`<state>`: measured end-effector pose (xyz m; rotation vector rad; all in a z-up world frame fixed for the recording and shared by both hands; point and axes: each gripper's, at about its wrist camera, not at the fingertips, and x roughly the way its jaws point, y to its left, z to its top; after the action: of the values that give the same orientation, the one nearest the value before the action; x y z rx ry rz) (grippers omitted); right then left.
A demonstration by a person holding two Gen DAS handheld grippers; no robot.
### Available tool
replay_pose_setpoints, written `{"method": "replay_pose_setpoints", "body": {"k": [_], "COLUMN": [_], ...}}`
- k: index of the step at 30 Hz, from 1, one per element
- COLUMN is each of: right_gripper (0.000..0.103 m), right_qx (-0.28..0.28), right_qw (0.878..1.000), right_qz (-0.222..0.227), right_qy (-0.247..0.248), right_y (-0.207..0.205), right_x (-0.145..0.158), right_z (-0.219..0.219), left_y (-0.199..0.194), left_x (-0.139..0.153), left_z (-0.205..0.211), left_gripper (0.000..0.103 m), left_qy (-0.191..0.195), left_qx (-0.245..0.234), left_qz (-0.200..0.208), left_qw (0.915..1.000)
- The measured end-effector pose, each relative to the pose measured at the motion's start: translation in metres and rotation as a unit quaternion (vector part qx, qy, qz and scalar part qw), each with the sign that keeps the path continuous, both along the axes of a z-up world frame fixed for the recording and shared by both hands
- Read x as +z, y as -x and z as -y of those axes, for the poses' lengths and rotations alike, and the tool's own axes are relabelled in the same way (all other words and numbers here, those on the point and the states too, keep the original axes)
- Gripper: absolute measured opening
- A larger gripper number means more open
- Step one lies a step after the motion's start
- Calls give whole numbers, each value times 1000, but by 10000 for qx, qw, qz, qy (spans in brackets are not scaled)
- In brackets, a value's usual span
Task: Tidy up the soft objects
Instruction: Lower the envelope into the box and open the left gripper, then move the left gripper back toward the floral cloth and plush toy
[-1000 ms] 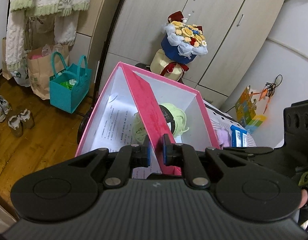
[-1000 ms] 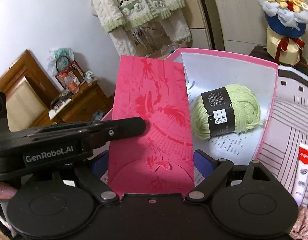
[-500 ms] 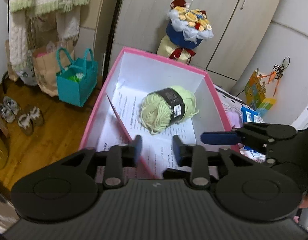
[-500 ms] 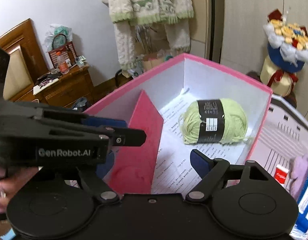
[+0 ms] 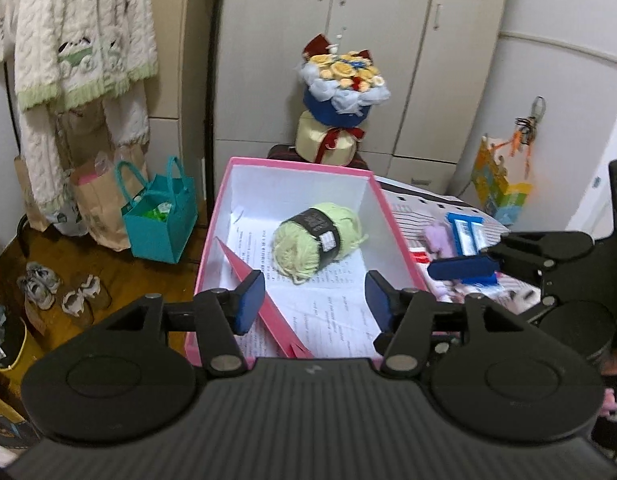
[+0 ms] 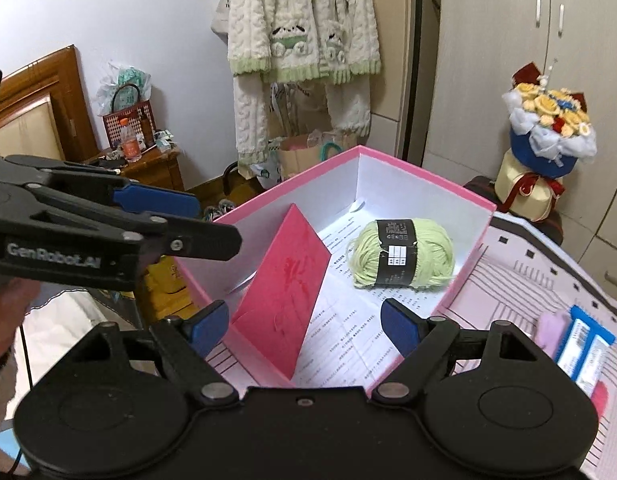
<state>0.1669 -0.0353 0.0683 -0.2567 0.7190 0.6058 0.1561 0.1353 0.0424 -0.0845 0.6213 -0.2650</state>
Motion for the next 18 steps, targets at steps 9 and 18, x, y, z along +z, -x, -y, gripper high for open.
{"method": "replay_pose_setpoints", "body": {"k": [9, 18], "right_gripper": [86, 86], "right_qx": [-1, -40], "right_qw": [9989, 9968], "right_qz": [461, 775], "right_qy": [53, -189], "right_y": [50, 99], "right_x": [23, 31], "right_z": [20, 63], "left_y": [41, 72], "left_x": [16, 21], "left_z": [15, 50], "left_gripper": [60, 66], "left_qy": [-19, -155], "left_qx": [-529, -1140], "left_qz": [121, 264], "left_qw": [9985, 9930]}}
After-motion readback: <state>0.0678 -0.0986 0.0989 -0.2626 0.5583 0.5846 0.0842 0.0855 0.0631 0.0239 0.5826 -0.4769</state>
